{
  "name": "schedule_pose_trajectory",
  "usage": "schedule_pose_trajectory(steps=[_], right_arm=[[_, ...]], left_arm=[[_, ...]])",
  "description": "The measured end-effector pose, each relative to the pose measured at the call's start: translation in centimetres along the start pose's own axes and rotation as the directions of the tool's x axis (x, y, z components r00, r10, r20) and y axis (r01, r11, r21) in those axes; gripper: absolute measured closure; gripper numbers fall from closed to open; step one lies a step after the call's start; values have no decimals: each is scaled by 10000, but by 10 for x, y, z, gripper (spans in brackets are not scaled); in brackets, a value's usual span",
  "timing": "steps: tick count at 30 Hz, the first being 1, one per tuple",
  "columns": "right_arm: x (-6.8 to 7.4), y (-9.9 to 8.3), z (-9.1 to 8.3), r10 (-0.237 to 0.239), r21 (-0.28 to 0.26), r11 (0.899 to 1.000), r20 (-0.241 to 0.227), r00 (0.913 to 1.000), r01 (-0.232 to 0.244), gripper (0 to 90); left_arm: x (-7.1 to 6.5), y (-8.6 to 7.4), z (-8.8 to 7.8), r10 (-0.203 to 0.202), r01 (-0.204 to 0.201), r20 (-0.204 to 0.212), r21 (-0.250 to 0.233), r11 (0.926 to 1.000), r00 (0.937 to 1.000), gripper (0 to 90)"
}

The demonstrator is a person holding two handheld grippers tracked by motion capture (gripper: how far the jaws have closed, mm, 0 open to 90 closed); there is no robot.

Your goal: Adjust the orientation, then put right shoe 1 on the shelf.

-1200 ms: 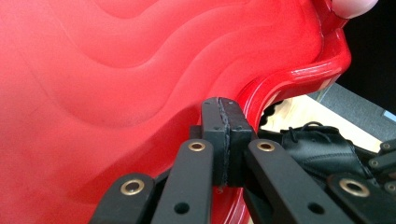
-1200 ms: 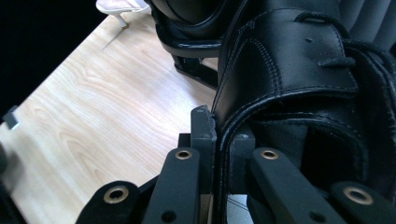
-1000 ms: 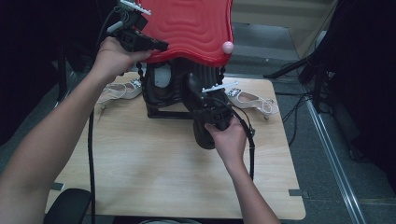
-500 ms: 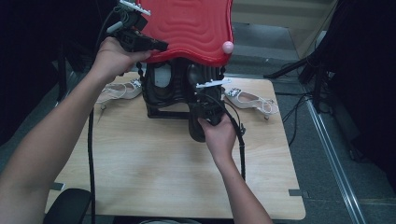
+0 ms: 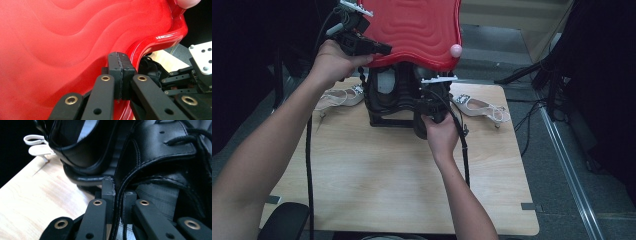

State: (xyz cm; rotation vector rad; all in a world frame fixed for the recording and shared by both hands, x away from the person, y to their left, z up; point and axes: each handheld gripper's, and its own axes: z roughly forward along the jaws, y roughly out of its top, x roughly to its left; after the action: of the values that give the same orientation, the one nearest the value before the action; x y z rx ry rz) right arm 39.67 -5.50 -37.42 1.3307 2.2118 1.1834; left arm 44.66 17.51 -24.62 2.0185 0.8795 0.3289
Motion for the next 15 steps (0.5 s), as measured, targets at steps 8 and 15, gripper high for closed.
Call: schedule_pose_trajectory(steps=[8, 15], right_arm=[[2, 10, 14, -183, -159, 9997, 508, 9985, 191, 853], [-5, 5, 25, -222, -464, 9986, 680, 9974, 254, 816]], left_arm=[[0, -1, 0, 11, -11, -18, -60, 10000, 10000, 900], [-1, -2, 0, 111, -113, -90, -133, 9998, 9999, 900]])
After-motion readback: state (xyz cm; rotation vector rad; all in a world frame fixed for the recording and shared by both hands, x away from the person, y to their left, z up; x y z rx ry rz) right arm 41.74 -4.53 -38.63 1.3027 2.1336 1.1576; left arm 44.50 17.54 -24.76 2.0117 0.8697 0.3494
